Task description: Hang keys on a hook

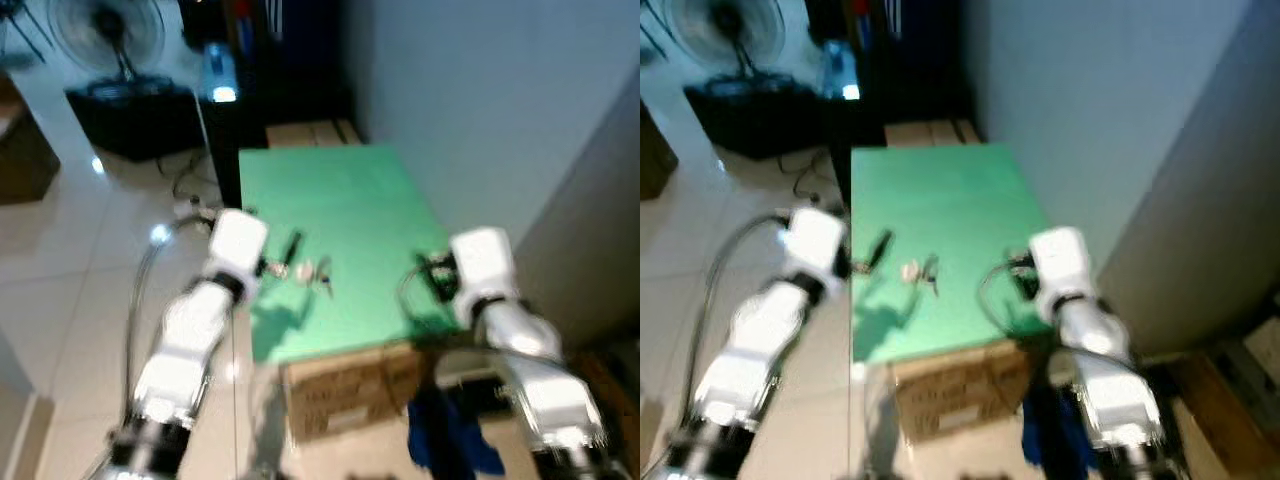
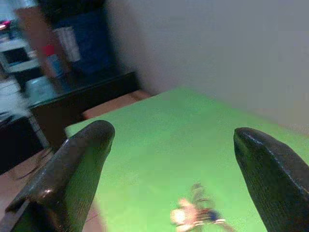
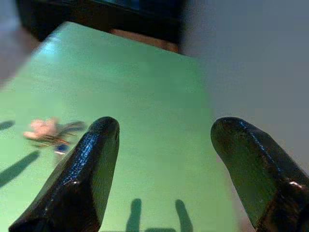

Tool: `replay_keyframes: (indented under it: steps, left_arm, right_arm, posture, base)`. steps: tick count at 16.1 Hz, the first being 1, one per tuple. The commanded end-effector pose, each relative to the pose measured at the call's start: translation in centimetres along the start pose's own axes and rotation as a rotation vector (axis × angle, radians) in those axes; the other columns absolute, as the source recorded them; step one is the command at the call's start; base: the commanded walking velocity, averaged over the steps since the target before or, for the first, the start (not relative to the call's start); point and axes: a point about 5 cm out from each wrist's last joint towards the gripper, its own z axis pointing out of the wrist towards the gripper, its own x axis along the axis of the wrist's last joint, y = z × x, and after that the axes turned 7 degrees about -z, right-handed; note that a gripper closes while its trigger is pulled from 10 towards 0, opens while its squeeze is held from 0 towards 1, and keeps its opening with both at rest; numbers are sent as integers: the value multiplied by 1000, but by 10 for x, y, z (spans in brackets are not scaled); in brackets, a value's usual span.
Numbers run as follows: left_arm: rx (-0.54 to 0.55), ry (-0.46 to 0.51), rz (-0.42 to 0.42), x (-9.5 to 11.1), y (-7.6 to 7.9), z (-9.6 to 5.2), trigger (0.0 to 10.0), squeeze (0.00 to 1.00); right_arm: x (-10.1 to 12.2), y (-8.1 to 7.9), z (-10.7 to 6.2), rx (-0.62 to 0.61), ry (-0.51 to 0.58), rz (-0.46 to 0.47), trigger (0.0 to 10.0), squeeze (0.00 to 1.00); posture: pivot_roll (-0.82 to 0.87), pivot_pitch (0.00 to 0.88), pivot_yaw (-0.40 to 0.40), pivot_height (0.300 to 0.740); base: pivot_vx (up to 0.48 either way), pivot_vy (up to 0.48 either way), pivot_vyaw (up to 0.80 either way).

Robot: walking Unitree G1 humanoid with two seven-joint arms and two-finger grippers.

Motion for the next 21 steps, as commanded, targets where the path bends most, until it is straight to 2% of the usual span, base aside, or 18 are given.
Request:
replay_keyframes:
  steps: [1, 3, 13, 21]
  left_arm:
    - [-13, 5, -4, 1, 5, 1, 10000, 0]
    - [-13, 6, -2, 2, 5, 2, 10000, 0]
    - [-34, 4, 2, 2, 7, 3, 10000, 0]
    - [-27, -10, 9, -1, 6, 1, 10000, 0]
  right_arm:
    - [1, 7, -2, -17, 6, -18, 10000, 0]
    - [-2, 10, -2, -58, 0, 42, 10000, 0]
    - [-6, 10, -4, -59, -26, 20, 10000, 0]
    - [-11, 8, -3, -39, -68, 85, 10000, 0]
  posture:
    - [-89, 0, -4, 718]
    - [-86, 0, -7, 718]
    - [-97, 0, 4, 718]
    - [-92, 0, -5, 718]
  base:
    - [334, 0, 800]
    - [336, 0, 0]
    - [337, 0, 0]
    - [0, 0, 0]
